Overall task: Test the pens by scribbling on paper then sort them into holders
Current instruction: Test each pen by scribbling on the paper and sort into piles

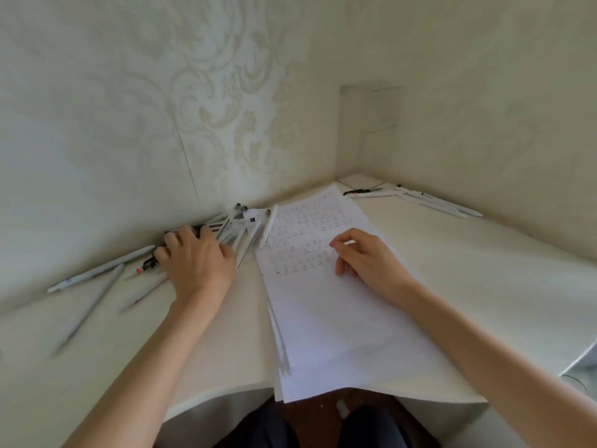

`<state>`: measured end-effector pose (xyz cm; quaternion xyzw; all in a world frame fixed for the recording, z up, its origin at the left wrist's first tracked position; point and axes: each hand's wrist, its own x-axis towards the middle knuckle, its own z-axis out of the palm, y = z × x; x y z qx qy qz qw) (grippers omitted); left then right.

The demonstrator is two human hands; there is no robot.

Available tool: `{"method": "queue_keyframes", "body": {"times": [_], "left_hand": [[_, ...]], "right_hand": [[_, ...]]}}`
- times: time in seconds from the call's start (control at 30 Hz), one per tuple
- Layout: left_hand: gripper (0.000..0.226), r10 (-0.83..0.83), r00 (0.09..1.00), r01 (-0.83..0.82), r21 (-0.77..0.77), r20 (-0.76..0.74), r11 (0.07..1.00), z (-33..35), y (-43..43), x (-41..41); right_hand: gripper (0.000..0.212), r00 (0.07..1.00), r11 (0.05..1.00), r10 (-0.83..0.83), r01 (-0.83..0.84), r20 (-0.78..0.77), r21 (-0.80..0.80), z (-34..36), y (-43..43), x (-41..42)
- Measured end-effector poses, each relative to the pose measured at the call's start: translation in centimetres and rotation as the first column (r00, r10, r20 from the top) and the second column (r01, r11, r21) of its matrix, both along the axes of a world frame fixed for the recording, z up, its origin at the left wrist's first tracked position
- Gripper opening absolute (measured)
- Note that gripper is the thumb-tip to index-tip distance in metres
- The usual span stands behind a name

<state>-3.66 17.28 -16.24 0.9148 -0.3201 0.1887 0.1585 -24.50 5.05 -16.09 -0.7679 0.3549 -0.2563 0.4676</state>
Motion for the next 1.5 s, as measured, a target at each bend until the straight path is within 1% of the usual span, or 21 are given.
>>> {"method": "queue_keyframes", "body": {"times": [0.07,0.1,0.17,0.2,0.27,0.33,0.37,0.43,0.63,0.77,0.83,0.87,0.93,1.0,1.13,1.17,1.2,1.27,1.33,1.4,1.5], "left_hand": [[0.027,-0.112,0.992,0.112,-0.013,0.053,0.994,0.2,-0.9,-0.8],[0.029,-0.208,0.976,0.209,-0.010,0.064,0.978,0.4,-1.7,-1.3],[0.036,-0.437,0.899,0.437,-0.029,-0.001,0.899,0.6,-3.5,-2.9],[0.038,-0.531,0.846,0.529,-0.055,-0.054,0.847,0.5,-4.4,-3.9],[0.040,-0.650,0.748,0.644,-0.090,-0.137,0.760,-0.2,-5.9,-5.4],[0.044,-0.698,0.689,0.697,-0.086,-0.196,0.712,-1.1,-6.7,-5.8],[0.044,-0.703,0.674,0.706,-0.081,-0.228,0.703,-1.5,-7.0,-5.6],[0.041,-0.698,0.669,0.710,-0.059,-0.253,0.702,-1.9,-7.1,-5.1],[0.040,-0.710,0.679,0.721,-0.015,-0.186,0.693,-2.2,-7.0,-5.0],[0.040,-0.713,0.679,0.723,-0.010,-0.175,0.691,-2.2,-7.0,-5.0],[0.039,-0.712,0.679,0.723,-0.008,-0.178,0.691,-2.2,-7.0,-5.0],[0.039,-0.714,0.677,0.724,-0.009,-0.179,0.690,-2.2,-7.0,-5.0],[0.039,-0.713,0.676,0.724,-0.012,-0.186,0.689,-2.2,-7.0,-5.0],[0.039,-0.709,0.677,0.721,-0.016,-0.201,0.693,-2.1,-6.9,-5.0],[0.036,-0.709,0.667,0.717,-0.060,-0.231,0.694,-2.0,-6.8,-5.1],[0.034,-0.707,0.667,0.710,-0.084,-0.237,0.699,-1.9,-6.8,-5.1],[0.032,-0.701,0.670,0.697,-0.115,-0.244,0.707,-1.8,-6.8,-5.1],[0.029,-0.672,0.693,0.650,-0.177,-0.261,0.739,-1.4,-6.5,-5.0],[0.026,-0.628,0.731,0.593,-0.206,-0.267,0.778,-1.2,-6.2,-4.8],[0.024,-0.593,0.758,0.554,-0.210,-0.271,0.805,-1.2,-5.9,-4.5],[0.020,-0.576,0.763,0.524,-0.241,-0.294,0.817,-1.1,-5.6,-4.4]], "right_hand": [[0.014,1.000,0.999,0.004,-0.004,0.023,0.037,0.2,-0.3,-0.1],[0.012,0.999,0.998,-0.002,-0.001,0.043,0.068,0.4,-0.6,-0.2],[0.011,0.995,0.992,-0.041,0.029,0.094,0.125,1.0,-1.8,-0.2],[0.011,0.991,0.990,-0.084,0.072,0.103,0.117,1.2,-2.9,-0.1],[0.014,0.982,0.982,-0.186,0.187,0.042,-0.009,1.2,-6.1,-0.2],[0.020,0.956,0.938,-0.286,0.264,-0.072,-0.224,0.8,-9.6,-0.4],[0.022,0.941,0.912,-0.320,0.274,-0.112,-0.306,0.6,-11.4,-0.5],[0.024,0.926,0.884,-0.341,0.258,-0.163,-0.389,-0.2,-14.4,-0.4],[0.028,0.881,0.784,-0.357,0.101,-0.312,-0.613,-1.6,-19.5,1.4],[0.027,0.803,0.692,-0.375,-0.089,-0.462,-0.716,-1.2,-20.4,2.3],[0.028,0.756,0.602,-0.397,-0.213,-0.521,-0.769,-0.8,-20.2,2.2],[0.027,0.738,0.551,-0.418,-0.257,-0.529,-0.794,-0.5,-20.0,2.1],[0.023,0.763,0.505,-0.438,-0.227,-0.474,-0.833,0.2,-19.2,1.8],[0.019,0.825,0.541,-0.424,-0.101,-0.374,-0.835,1.2,-17.8,1.5],[0.028,0.908,0.636,-0.387,0.137,-0.160,-0.759,2.7,-12.6,1.0],[0.021,0.914,0.639,-0.390,0.178,-0.115,-0.748,2.5,-10.9,0.9],[0.018,0.909,0.652,-0.401,0.198,-0.111,-0.732,2.2,-9.2,0.8],[0.046,0.873,0.681,-0.444,0.180,-0.204,-0.709,1.4,-6.4,1.0],[0.060,0.842,0.690,-0.456,0.129,-0.289,-0.712,0.6,-4.7,1.2],[0.062,0.838,0.672,-0.458,0.107,-0.297,-0.733,0.2,-4.0,1.5],[0.059,0.891,0.648,-0.410,0.135,-0.194,-0.750,-0.2,-3.3,1.7]]}}
